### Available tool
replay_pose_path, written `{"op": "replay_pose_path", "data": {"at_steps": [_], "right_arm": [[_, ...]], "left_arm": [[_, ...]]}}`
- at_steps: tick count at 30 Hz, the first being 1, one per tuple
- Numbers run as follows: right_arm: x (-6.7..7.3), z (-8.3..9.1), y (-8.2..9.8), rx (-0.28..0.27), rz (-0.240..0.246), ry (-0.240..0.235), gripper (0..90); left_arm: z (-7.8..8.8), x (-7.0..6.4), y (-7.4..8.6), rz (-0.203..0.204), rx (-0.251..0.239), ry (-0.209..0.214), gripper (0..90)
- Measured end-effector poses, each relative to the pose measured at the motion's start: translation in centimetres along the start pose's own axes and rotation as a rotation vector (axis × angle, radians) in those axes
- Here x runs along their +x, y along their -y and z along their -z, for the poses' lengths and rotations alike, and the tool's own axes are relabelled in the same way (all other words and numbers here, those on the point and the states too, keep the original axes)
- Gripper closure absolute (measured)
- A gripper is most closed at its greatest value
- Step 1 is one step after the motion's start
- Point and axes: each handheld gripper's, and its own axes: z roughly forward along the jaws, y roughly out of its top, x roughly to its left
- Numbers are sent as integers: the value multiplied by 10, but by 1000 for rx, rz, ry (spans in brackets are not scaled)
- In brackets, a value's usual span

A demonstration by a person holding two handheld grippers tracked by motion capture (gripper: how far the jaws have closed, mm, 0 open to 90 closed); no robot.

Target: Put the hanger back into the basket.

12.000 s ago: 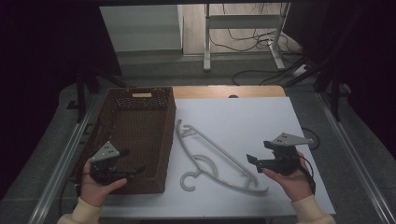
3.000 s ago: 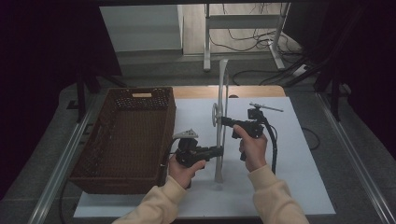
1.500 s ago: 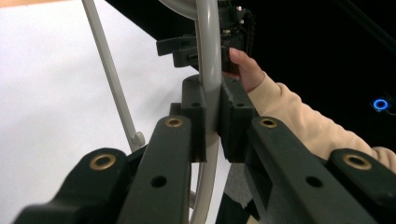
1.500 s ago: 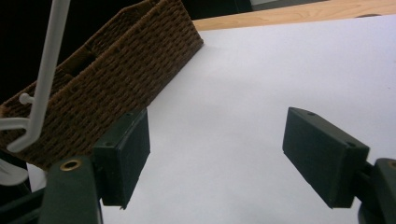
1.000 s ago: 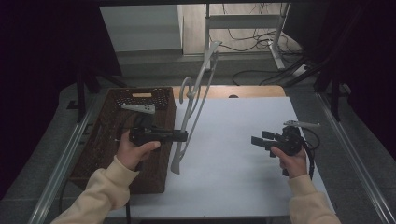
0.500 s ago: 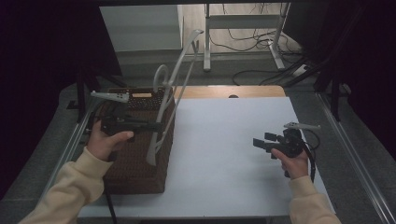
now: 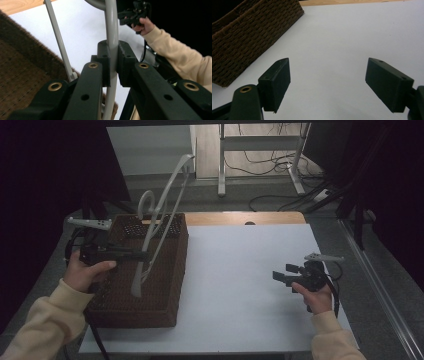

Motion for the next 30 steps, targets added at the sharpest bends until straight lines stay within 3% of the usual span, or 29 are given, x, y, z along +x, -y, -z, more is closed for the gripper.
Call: {"op": "replay_pose_path", "data": {"at_steps": [13,18,30], "right_arm": [[-1,-3,2,14,2,10,200],[0,-4,2,15,-1,11,201],[-1,-3,2,23,1,15,201]], "left_arm": [[22,19,18,1,60,-68,820],[28,26,23,2,63,-69,820],[32,50,36,27,128,-79,820]]}}
